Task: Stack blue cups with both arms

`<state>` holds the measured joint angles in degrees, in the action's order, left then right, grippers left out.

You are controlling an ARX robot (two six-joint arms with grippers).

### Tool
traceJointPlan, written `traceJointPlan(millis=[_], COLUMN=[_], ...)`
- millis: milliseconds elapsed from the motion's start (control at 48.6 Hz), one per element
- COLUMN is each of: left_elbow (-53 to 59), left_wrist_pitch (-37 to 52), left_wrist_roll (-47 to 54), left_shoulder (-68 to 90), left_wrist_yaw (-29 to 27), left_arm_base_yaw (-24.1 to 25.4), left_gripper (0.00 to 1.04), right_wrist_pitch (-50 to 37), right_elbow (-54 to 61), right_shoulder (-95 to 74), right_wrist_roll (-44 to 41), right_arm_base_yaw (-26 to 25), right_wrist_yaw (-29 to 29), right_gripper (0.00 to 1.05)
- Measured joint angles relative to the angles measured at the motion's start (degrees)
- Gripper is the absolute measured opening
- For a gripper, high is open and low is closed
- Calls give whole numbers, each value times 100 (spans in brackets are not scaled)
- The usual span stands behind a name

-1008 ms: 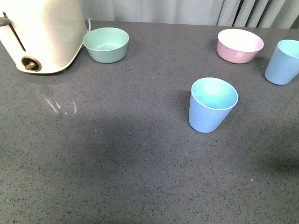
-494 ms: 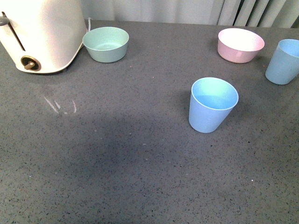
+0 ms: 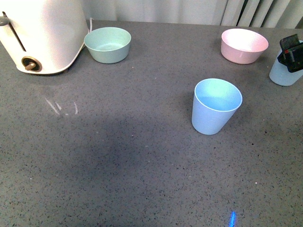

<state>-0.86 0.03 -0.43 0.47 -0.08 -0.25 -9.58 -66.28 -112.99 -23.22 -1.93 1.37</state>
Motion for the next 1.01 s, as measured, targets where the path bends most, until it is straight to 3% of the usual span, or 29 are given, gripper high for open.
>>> traceJointPlan(millis=[226, 432, 597, 658, 679, 802, 1008], left_elbow=[0, 0, 0, 0, 0, 0, 0], left_wrist_pitch=[0, 0, 0, 0, 0, 0, 0], left_wrist_roll=[0, 0, 0, 0, 0, 0, 0], left_shoulder=[0, 0, 0, 0, 0, 0, 0], left_wrist_yaw=[-2, -2, 0, 0, 0, 0, 0], left_arm_base_yaw=[0, 0, 0, 0, 0, 0, 0], left_gripper=[96, 96, 96, 96, 96, 96, 96], right_wrist_pitch=[35, 348, 461, 494, 516, 605, 992], right_elbow=[-251, -380, -385, -385, -382, -297, 59], right_shoulder=[-295, -409, -420, -420, -417, -313, 376], right_wrist_roll=[-17, -39, -35, -35, -37, -131, -400], right_arm_base_yaw=[103, 190, 188, 181, 162, 96, -72], right_wrist_yaw=[59, 66, 57, 35, 0, -133, -638], right_gripper=[93, 58, 39, 29, 20, 2, 2])
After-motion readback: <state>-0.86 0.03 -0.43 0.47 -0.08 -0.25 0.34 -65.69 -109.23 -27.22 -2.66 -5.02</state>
